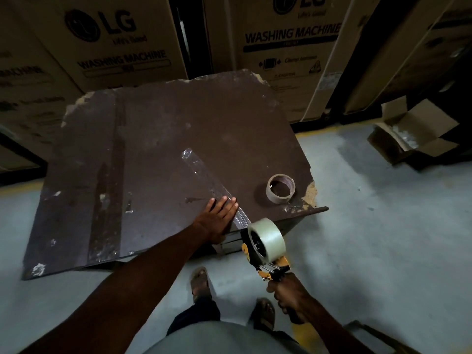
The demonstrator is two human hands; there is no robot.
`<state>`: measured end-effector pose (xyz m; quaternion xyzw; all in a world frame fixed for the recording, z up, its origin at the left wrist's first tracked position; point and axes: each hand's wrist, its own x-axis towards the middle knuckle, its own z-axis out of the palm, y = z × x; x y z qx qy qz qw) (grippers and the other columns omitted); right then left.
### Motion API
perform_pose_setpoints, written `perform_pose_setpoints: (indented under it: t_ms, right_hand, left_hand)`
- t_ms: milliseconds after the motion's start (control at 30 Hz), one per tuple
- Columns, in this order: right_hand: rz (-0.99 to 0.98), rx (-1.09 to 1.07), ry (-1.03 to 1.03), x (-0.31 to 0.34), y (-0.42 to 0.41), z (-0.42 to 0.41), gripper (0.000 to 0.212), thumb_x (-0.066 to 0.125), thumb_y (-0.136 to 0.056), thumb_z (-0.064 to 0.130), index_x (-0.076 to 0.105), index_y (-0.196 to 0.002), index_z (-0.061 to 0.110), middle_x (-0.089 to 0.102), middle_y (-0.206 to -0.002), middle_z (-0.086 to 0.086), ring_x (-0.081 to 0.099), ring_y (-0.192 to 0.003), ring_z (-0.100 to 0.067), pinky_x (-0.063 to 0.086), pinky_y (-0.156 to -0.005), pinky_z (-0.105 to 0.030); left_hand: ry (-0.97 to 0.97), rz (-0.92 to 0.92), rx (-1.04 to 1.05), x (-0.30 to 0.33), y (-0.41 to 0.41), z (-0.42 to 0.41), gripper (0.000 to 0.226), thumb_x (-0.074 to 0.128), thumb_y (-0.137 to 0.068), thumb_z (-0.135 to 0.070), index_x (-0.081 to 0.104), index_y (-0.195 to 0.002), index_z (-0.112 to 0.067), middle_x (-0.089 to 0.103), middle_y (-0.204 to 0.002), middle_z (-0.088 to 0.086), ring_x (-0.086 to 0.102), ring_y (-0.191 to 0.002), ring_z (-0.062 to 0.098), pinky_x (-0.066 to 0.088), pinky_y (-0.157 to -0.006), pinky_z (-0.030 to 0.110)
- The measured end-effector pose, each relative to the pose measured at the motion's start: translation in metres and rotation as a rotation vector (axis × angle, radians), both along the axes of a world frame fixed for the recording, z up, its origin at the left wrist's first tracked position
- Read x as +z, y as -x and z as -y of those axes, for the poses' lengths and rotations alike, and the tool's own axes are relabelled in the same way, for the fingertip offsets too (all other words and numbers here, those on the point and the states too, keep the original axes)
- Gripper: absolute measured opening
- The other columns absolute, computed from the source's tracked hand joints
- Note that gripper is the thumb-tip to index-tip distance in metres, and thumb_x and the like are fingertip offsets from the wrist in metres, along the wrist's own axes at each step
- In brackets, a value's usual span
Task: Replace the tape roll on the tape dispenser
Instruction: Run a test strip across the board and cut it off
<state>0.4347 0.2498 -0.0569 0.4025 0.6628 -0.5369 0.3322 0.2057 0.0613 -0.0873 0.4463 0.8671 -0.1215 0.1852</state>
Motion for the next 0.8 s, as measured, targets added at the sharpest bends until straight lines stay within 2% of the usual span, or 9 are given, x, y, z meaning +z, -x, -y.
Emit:
perform_pose_setpoints:
  t_ms: [133,267,367,500,567,667,733,800]
  right_hand:
    - [0.05,-0.014,0.145,0.015,-0.006,-0.013,0.005,0.064,-0.082,0.006,0.06,-0.081,0.009,0.044,-0.047,0.001,0.038,-0.037,-0.014,0.032,-0.043,-0.02]
    - [0.068,-0.055,0.319,0.022,-0.009,-0.025,0.021,0.064,-0.079,0.01,0.049,-0.066,0.016,0.035,-0.054,-0.002,0.03,-0.042,-0.017,0.029,-0.045,-0.024]
    - [0.103,-0.122,0.473,0.026,-0.007,-0.031,0.025,0.065,-0.075,0.009,0.044,-0.066,0.018,0.029,-0.056,-0.002,0.024,-0.043,-0.017,0.027,-0.044,-0.026]
    - [0.112,-0.186,0.731,0.038,0.014,-0.027,0.041,0.082,-0.047,0.014,0.046,-0.067,0.018,0.026,-0.056,0.002,0.024,-0.039,-0.014,0.025,-0.043,-0.024]
    - [0.096,-0.201,0.839,0.043,0.032,-0.021,0.042,0.083,-0.045,0.013,0.049,-0.068,0.018,0.029,-0.054,0.003,0.026,-0.037,-0.013,0.027,-0.043,-0.022]
    - [0.021,-0.22,0.96,0.051,0.066,-0.01,0.025,0.073,-0.062,0.008,0.051,-0.071,0.016,0.034,-0.052,0.004,0.031,-0.037,-0.011,0.032,-0.043,-0.022]
    - [-0.03,-0.243,1.043,0.057,0.094,0.001,0.022,0.071,-0.067,0.006,0.051,-0.071,0.015,0.037,-0.051,0.003,0.035,-0.036,-0.011,0.035,-0.043,-0.023]
    - [-0.084,-0.244,1.117,0.063,0.122,0.014,0.02,0.072,-0.07,0.007,0.054,-0.071,0.014,0.041,-0.05,0.004,0.038,-0.036,-0.011,0.037,-0.044,-0.023]
  left_hand:
    - [-0.017,0.005,0.032,-0.002,-0.002,-0.001,0.107,0.062,-0.081,-0.047,-0.006,-0.157,-0.012,-0.008,-0.166,0.012,-0.004,-0.153,0.033,0.003,-0.12,0.058]
    - [-0.032,0.044,0.067,0.007,-0.01,0.001,0.106,0.06,-0.082,-0.045,-0.008,-0.157,-0.013,-0.009,-0.167,0.009,-0.006,-0.153,0.03,0.002,-0.121,0.057]
    - [-0.038,0.063,0.069,0.015,-0.013,0.015,0.102,0.058,-0.084,-0.045,-0.007,-0.157,-0.016,-0.009,-0.167,0.006,-0.004,-0.154,0.028,0.003,-0.121,0.056]
    - [-0.09,0.044,0.07,0.017,-0.008,0.035,0.099,0.056,-0.082,-0.046,-0.001,-0.157,-0.018,-0.001,-0.168,0.004,0.001,-0.154,0.028,0.008,-0.121,0.057]
    - [-0.1,0.088,0.048,0.02,-0.004,0.038,0.103,0.051,-0.072,-0.049,0.004,-0.158,-0.017,0.003,-0.168,0.004,0.004,-0.154,0.028,0.009,-0.121,0.057]
    - [-0.232,0.132,0.015,0.018,0.007,0.046,0.096,0.042,-0.068,-0.053,0.024,-0.155,-0.017,0.028,-0.162,0.009,0.026,-0.149,0.029,0.023,-0.119,0.057]
    - [-0.353,0.246,0.124,0.029,0.018,0.055,0.072,0.049,-0.078,-0.042,0.043,-0.146,-0.02,0.048,-0.15,0.008,0.046,-0.138,0.027,0.035,-0.115,0.041]
    - [-0.503,0.277,0.236,0.055,0.032,0.065,0.048,0.053,-0.083,-0.026,0.058,-0.13,-0.021,0.063,-0.132,0.006,0.059,-0.12,0.027,0.044,-0.098,0.029]
